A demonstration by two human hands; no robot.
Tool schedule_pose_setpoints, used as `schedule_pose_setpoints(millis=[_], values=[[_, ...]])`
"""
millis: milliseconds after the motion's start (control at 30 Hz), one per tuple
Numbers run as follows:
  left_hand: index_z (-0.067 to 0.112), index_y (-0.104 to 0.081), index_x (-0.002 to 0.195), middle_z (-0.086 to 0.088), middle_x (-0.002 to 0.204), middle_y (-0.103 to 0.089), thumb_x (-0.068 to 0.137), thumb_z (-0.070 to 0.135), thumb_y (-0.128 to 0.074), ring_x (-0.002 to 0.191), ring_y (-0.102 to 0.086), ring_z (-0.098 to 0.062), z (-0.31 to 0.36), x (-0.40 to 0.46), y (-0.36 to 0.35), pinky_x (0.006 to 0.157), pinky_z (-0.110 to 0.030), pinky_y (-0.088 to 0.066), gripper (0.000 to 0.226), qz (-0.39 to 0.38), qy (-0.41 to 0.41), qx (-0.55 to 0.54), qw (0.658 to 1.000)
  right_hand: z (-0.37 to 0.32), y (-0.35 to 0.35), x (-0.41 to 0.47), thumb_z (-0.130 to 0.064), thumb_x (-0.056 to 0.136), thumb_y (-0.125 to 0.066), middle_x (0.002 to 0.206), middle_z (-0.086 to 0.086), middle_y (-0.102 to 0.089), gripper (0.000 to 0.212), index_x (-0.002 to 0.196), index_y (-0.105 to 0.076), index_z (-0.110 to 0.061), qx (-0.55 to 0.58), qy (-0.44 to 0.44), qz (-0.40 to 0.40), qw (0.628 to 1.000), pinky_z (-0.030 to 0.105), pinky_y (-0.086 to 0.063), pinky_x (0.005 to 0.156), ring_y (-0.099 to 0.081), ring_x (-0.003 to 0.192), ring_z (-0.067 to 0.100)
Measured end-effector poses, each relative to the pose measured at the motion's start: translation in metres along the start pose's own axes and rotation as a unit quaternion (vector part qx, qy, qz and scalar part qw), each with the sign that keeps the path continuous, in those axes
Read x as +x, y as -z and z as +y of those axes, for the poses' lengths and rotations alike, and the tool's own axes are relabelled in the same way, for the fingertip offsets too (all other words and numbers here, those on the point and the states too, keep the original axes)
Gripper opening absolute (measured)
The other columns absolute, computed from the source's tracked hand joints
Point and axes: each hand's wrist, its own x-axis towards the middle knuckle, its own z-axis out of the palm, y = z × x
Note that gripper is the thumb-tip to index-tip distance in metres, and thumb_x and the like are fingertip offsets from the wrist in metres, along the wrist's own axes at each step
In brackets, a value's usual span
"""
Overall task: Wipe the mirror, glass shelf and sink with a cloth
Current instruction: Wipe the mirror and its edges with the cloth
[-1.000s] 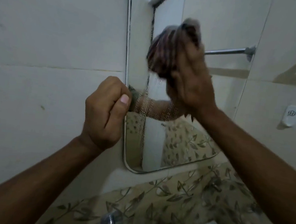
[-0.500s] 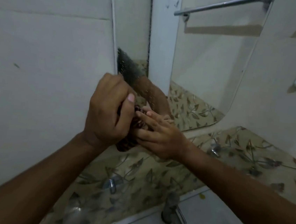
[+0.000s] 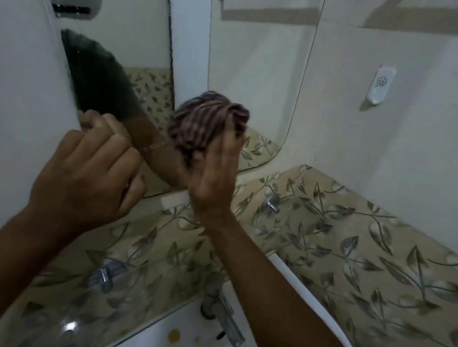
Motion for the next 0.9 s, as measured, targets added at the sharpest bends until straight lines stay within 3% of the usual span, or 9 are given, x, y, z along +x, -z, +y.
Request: schedule_pose_setpoints(millis=[67,167,267,367,467,600,767,833,900], values=[[0.002,-0.057,0.082,-0.023,0.083,-0.056,0.095,0.020,-0.050,0.079,-0.047,-0.036,0.003,0.000,0.000,0.064,-0.047,-0.033,0.024,-0.021,0.008,0.064,0.998,0.019,0.009,0.015,-0.043,0.106,-0.022,0.163,0.007,-0.016,0.059,0.154,-0.019,-0.009,0.049,-0.135,0.053,0.988,0.048,-0.028,0.121,-0.016,0.153,0.032],[0.003,-0.053,0.084,-0.022,0.084,-0.053,0.096,0.025,-0.048,0.082,-0.041,-0.036,0.007,0.000,0.000,0.065,-0.046,-0.029,0.025,-0.034,0.014,0.115,0.993,0.041,0.015,0.038,-0.047,0.105,-0.020,0.167,0.005,-0.009,0.065,0.158,-0.013,-0.011,0.067,-0.248,0.107,0.961,0.046,-0.030,0.120,-0.012,0.154,0.019],[0.003,-0.053,0.084,-0.022,0.085,-0.051,0.096,0.025,-0.048,0.083,-0.043,-0.036,0.007,0.002,0.000,0.065,-0.046,-0.031,0.025,-0.044,0.016,0.130,0.990,0.026,0.008,0.028,-0.034,0.108,-0.029,0.167,0.005,-0.006,0.060,0.159,-0.013,-0.008,0.068,-0.263,0.099,0.957,0.045,-0.027,0.122,-0.009,0.155,0.019],[0.003,-0.053,0.085,-0.023,0.086,-0.051,0.096,0.025,-0.048,0.084,-0.048,-0.038,0.007,0.003,0.000,0.064,-0.046,-0.032,0.025,-0.055,0.015,0.131,0.990,0.007,0.004,0.008,-0.027,0.107,-0.034,0.167,0.005,-0.005,0.059,0.158,-0.011,-0.010,0.069,-0.236,0.065,0.967,0.030,-0.021,0.123,-0.009,0.155,0.019],[0.004,-0.053,0.084,-0.022,0.085,-0.050,0.095,0.026,-0.048,0.081,-0.048,-0.037,0.005,0.002,-0.001,0.063,-0.046,-0.033,0.025,-0.062,0.009,0.121,0.991,0.027,0.010,0.024,-0.035,0.106,-0.031,0.167,0.003,-0.008,0.060,0.158,-0.013,-0.012,0.068,-0.259,0.092,0.959,0.034,-0.028,0.122,-0.013,0.154,0.018],[0.004,-0.053,0.083,-0.022,0.085,-0.051,0.096,0.025,-0.044,0.080,-0.045,-0.037,0.008,0.002,0.000,0.065,-0.047,-0.031,0.026,-0.054,0.016,0.099,0.993,0.066,0.020,0.055,-0.050,0.102,-0.024,0.167,0.003,-0.010,0.069,0.158,-0.017,-0.011,0.071,-0.348,0.161,0.921,0.045,-0.042,0.110,-0.025,0.150,0.020],[0.002,-0.056,0.080,-0.024,0.085,-0.056,0.097,0.019,-0.040,0.079,-0.051,-0.038,0.006,0.000,0.003,0.070,-0.050,-0.037,0.029,-0.019,0.046,-0.037,0.998,0.014,0.006,0.014,-0.043,0.107,-0.025,0.166,0.007,-0.012,0.060,0.156,-0.021,-0.009,0.062,-0.300,0.105,0.946,0.048,-0.040,0.113,-0.021,0.152,0.023],[0.000,-0.059,0.076,-0.023,0.082,-0.057,0.096,0.014,-0.041,0.077,-0.051,-0.037,0.007,0.000,0.007,0.072,-0.050,-0.035,0.030,0.019,0.072,-0.115,0.991,-0.027,-0.002,-0.020,-0.037,0.107,-0.027,0.163,0.008,-0.017,0.053,0.152,-0.023,-0.009,0.067,-0.219,0.034,0.973,0.044,-0.031,0.120,-0.019,0.152,0.025],[-0.003,-0.061,0.074,-0.022,0.079,-0.058,0.095,0.011,-0.041,0.075,-0.051,-0.037,0.007,-0.001,0.009,0.073,-0.049,-0.034,0.032,0.042,0.090,-0.165,0.981,-0.057,-0.011,-0.055,-0.025,0.108,-0.033,0.159,0.012,-0.022,0.044,0.147,-0.030,-0.006,0.054,-0.077,-0.046,0.994,0.045,-0.029,0.120,-0.025,0.148,0.034]])
